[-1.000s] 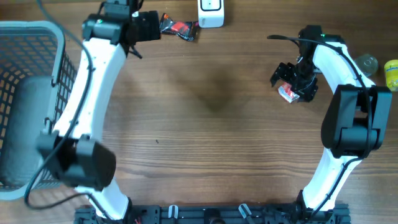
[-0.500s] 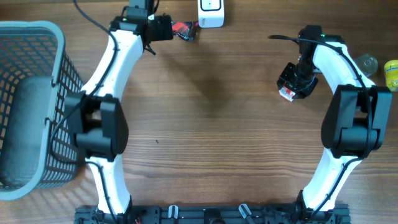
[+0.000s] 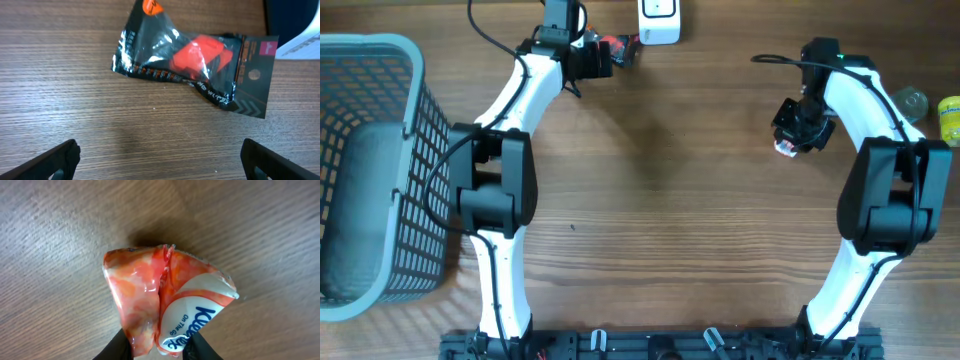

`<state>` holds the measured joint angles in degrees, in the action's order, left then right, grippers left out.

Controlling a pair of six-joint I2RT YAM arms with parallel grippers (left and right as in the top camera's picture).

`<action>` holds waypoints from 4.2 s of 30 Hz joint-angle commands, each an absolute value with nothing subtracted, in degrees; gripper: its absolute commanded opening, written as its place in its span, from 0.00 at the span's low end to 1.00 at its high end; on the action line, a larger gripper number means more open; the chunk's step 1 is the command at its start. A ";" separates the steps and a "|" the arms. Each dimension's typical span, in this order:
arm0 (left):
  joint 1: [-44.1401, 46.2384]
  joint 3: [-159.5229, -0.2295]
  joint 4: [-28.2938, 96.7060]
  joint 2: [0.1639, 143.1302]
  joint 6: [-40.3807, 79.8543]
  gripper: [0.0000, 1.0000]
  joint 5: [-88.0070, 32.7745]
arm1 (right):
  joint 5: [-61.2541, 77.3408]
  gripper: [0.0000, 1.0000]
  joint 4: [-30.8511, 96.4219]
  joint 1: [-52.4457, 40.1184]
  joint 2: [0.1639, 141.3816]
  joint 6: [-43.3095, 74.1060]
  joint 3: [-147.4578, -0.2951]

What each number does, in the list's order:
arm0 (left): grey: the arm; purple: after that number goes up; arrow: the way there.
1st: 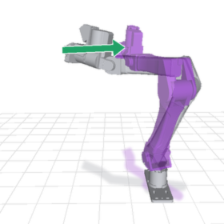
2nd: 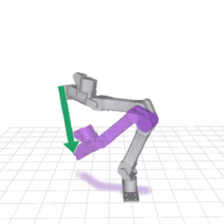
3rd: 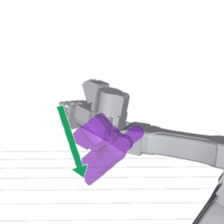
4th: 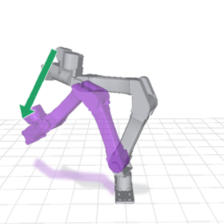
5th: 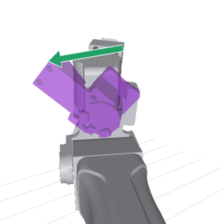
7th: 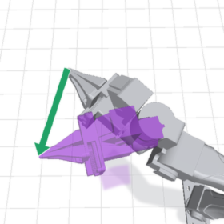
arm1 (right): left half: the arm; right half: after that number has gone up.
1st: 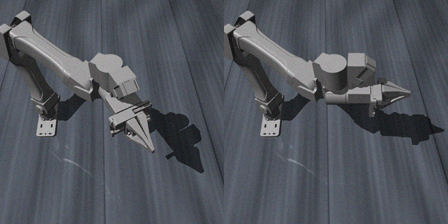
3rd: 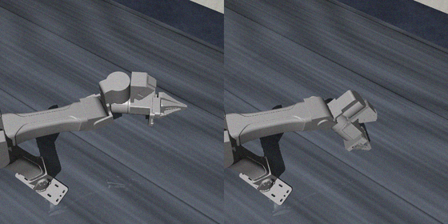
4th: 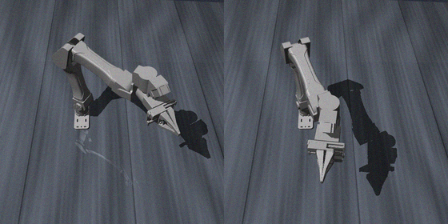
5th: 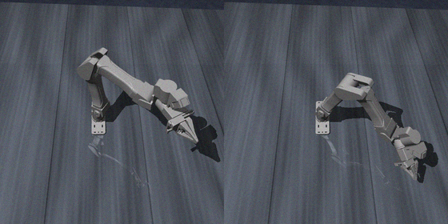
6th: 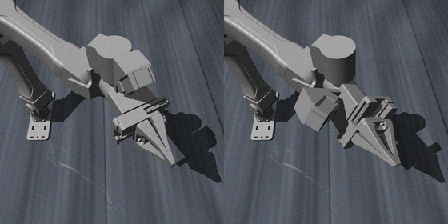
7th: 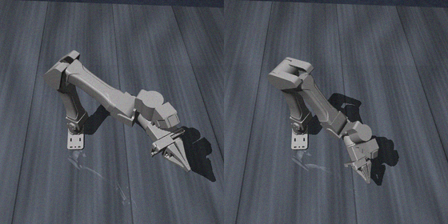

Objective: Scan the item barcode

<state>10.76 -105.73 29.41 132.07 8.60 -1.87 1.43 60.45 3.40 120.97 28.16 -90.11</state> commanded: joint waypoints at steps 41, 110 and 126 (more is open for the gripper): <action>13.67 -105.65 5.78 144.49 13.72 0.83 2.15 | -1.69 1.00 62.00 31.73 121.19 26.61 -90.54; 11.40 -105.78 -2.37 148.00 6.98 1.00 8.60 | 2.31 1.00 60.40 31.94 121.19 27.16 -90.52; 14.39 -105.78 21.32 146.34 0.21 1.00 5.80 | 2.63 1.00 60.47 31.68 121.19 27.11 -90.52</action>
<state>12.27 -109.01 14.41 143.11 3.07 6.79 1.89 60.55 32.01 120.95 26.94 -90.37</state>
